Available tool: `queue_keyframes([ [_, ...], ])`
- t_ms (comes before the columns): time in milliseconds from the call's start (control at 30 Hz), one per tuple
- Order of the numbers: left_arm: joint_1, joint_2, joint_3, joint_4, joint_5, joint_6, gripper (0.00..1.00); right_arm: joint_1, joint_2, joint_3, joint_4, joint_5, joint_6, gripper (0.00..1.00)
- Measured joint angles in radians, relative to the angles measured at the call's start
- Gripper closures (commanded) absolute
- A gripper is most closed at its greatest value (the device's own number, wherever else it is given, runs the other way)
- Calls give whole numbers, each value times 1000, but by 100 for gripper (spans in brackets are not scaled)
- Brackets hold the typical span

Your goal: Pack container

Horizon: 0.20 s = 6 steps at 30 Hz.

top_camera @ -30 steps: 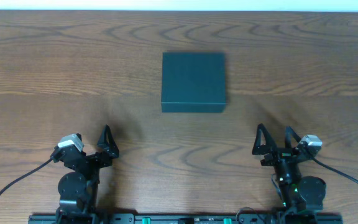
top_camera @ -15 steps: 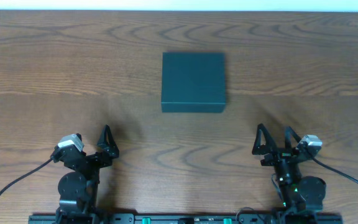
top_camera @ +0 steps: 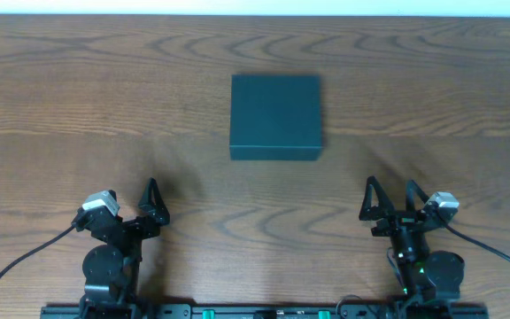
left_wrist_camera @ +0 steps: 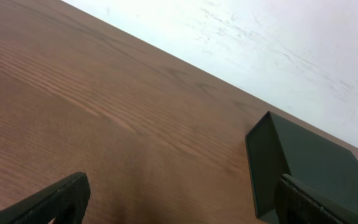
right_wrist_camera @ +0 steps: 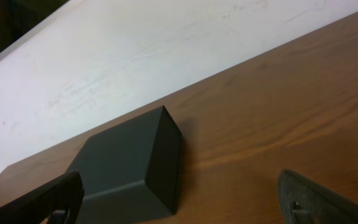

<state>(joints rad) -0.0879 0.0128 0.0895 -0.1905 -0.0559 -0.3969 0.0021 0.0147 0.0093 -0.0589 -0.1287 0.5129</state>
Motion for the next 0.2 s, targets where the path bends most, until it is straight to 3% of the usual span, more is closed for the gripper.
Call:
queue_keyframes([
  [200, 0, 0, 0, 0, 0, 0, 5, 0, 0, 0, 0, 0, 0, 1],
])
